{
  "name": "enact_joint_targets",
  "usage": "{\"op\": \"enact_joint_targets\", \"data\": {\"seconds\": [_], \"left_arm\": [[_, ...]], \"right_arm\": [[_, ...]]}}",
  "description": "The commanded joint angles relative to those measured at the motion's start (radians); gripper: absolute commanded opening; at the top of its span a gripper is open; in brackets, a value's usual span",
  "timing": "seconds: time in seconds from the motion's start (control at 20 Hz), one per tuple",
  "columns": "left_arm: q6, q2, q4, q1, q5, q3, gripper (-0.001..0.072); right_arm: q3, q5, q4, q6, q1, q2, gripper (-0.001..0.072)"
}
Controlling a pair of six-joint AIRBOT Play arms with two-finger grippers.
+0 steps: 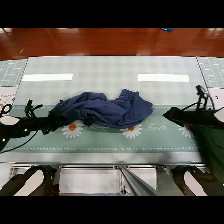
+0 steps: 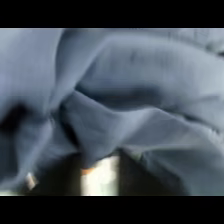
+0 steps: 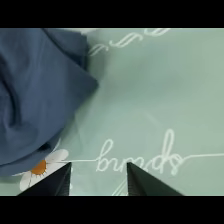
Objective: Fold the shirts.
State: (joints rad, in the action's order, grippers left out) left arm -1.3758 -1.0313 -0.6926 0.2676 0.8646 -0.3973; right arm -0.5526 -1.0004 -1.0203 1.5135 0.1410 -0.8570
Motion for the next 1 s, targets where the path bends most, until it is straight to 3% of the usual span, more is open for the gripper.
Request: {"op": "enact_joint_targets", "data": {"seconds": [0.0, 0.2, 0.5, 0.55, 0.65, 0.8, 0.95], "left_arm": [[0.190, -0.092, 0.058, -0.006, -0.010, -0.065, 0.0017], [0.214, -0.087, 0.058, -0.006, 0.035, -0.148, 0.0017], [0.216, -0.087, 0.058, -0.006, 0.063, -0.174, 0.0017], [0.216, -0.087, 0.058, -0.006, 0.063, -0.173, 0.0017], [0.216, -0.087, 0.058, -0.006, 0.063, -0.176, 0.0017], [0.216, -0.071, 0.063, 0.016, 0.097, -0.252, 0.0017], [0.216, -0.001, 0.137, 0.057, 0.163, -0.417, 0.0017]], "right_arm": [[0.016, 0.098, 0.046, -0.009, -0.119, -0.061, 0.0408], [0.016, 0.248, 0.127, 0.064, -0.278, -0.200, 0.0407], [-0.074, 0.284, 0.259, -0.002, -0.281, -0.410, 0.0394], [-0.099, 0.292, 0.263, -0.008, -0.281, -0.435, 0.0295], [-0.150, 0.291, 0.288, -0.034, -0.281, -0.470, 0.0026], [-0.299, 0.174, 0.249, -0.090, -0.260, -0.473, 0.0024], [-0.537, 0.051, 0.132, -0.072, -0.227, -0.415, 0.0023]]}}
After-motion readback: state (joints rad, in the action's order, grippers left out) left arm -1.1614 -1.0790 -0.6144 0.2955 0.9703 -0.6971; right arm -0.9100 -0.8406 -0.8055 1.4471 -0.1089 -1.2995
